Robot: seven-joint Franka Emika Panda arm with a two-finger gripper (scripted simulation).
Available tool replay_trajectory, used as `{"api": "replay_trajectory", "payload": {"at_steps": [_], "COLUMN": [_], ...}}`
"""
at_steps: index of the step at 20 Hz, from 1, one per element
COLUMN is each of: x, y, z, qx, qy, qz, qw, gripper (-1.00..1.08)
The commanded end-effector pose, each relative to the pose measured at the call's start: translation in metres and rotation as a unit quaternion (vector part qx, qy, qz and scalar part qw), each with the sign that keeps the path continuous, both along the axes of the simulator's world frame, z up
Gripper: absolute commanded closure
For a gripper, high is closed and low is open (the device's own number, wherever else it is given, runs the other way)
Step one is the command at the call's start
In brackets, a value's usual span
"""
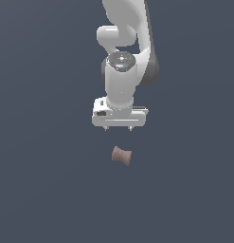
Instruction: Pick up the object and move it to a goal position.
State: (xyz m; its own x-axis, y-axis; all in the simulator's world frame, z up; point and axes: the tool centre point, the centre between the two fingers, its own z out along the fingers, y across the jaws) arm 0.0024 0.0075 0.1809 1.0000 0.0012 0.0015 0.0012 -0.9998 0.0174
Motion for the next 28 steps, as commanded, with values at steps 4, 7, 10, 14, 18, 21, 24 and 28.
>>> {"api": "replay_trajectory", "payload": {"at_steps": [4,7,10,14,18,21,24,28], "x": [0.000,-0.001,-0.002,-0.002,-0.002,0.000,0.002,0.006], "y": [0.001,0.006,0.010,0.011,0.011,0.011,0.011,0.012], "z": [0.000,0.001,0.001,0.002,0.001,0.000,-0.002,-0.006], "qx": [-0.001,-0.004,-0.006,-0.007,-0.007,-0.007,-0.008,-0.008], "qy": [0.001,0.002,0.004,0.005,0.005,0.005,0.006,0.007], "qz": [0.005,0.019,0.032,0.035,0.039,0.051,0.068,0.100], "qw": [1.0000,0.9998,0.9994,0.9994,0.9992,0.9987,0.9977,0.9950], "gripper": [-0.92,-0.92,-0.92,-0.92,-0.92,-0.92,-0.92,-0.92]}}
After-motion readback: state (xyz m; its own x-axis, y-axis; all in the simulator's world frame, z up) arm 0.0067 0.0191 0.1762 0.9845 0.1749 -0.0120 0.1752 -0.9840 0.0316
